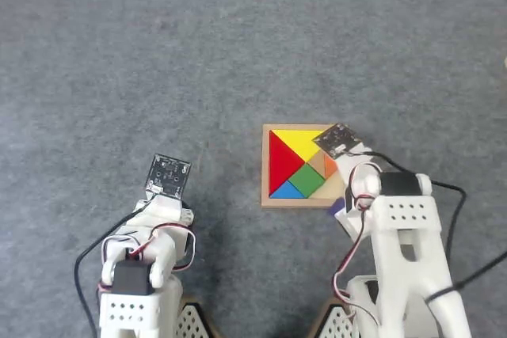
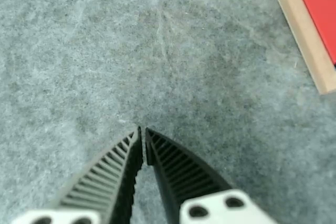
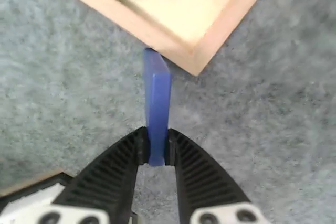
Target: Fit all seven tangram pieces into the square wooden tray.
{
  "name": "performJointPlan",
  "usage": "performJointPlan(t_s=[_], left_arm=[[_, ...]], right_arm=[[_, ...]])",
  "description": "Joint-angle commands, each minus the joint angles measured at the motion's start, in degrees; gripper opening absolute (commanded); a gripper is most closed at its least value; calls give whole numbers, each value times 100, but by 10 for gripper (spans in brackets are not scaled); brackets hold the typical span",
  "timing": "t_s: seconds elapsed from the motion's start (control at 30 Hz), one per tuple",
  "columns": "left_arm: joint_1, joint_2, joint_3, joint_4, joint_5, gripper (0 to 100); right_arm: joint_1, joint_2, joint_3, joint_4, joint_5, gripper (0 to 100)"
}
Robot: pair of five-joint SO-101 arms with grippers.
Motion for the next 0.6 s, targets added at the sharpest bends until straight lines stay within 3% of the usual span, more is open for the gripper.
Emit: performJointPlan(t_s=[0.0,0.2,0.37,0.57], left_arm=[[-26,-123,-48,26,44,15],[-35,-123,-48,26,44,15],[-35,-123,-48,26,44,15],[-35,-123,-48,26,44,15]], right_arm=[[-215,-224,-264,136,167,8],[-426,-171,-791,145,-35,8],[-954,-145,-1371,224,-651,8],[-690,251,-1829,-84,-2268,8]])
